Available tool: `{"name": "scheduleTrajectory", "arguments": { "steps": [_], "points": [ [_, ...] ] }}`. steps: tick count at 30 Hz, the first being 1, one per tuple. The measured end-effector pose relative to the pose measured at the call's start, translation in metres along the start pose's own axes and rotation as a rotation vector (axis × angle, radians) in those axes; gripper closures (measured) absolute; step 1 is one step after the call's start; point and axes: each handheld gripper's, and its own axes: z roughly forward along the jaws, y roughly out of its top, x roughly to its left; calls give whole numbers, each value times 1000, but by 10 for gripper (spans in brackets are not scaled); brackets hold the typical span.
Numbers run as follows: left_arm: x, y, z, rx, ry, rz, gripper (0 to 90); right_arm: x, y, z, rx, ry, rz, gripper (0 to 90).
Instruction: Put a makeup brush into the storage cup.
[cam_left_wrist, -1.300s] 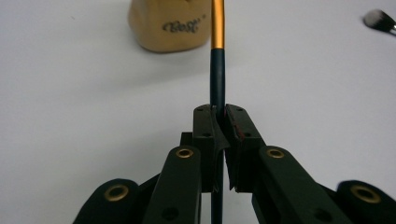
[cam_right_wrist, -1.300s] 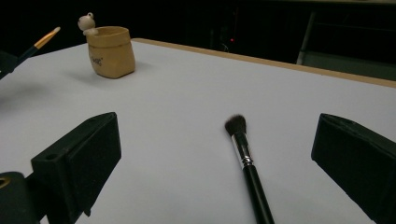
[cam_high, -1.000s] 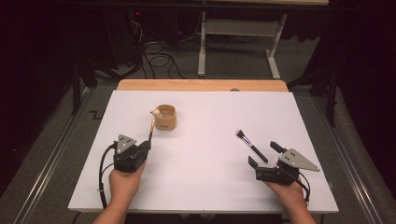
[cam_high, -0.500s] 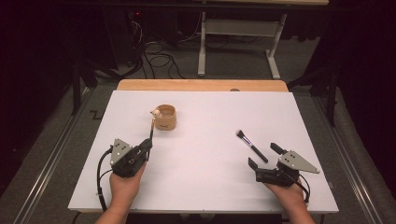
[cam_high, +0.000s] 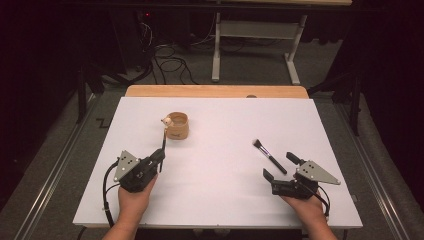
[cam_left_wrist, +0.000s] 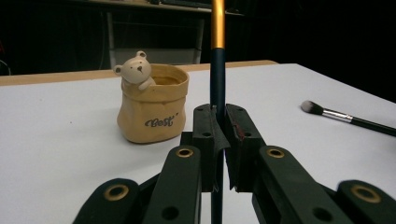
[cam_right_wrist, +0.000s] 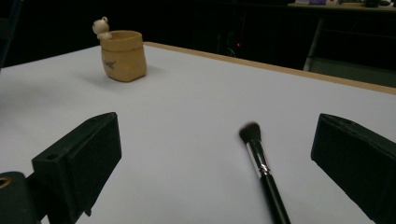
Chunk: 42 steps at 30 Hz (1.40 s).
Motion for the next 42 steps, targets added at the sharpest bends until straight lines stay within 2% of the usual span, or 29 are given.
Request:
{"name": "scheduleTrajectory", "arguments": {
  "steps": [4, 8, 12, 14, 19, 28, 31, 34, 38, 42],
  "points": [
    [0, 3, 0, -10, -13, -15, 834, 6, 15, 4, -7, 29, -16, 37],
    [-1, 6, 1, -2, -20, -4, 834, 12, 28, 11, -9, 54, -45, 37],
    [-3, 14, 2, -7, -22, 16, 834, 16, 40, 21, -23, 64, -38, 38],
    [-4, 18, 3, -14, -27, 20, 834, 18, 46, 26, -29, 73, -50, 38],
    [-7, 25, 9, -30, -40, 22, 834, 23, 61, 38, -47, 97, -45, 39],
    [-14, 34, 28, -68, -73, 10, 834, 28, 82, 57, -105, 121, 3, 33],
    [-18, 33, 32, -75, -91, 9, 834, 29, 86, 61, -115, 118, 10, 31],
    [-24, 29, 34, -54, -108, 36, 834, 31, 88, 65, -110, 117, 29, 31],
    [-33, 23, 32, -43, -137, 67, 834, 39, 86, 67, -93, 136, 2, 31],
    [-40, 18, 27, -48, -175, 64, 834, 50, 81, 66, -74, 163, -14, 38]
  ]
}}
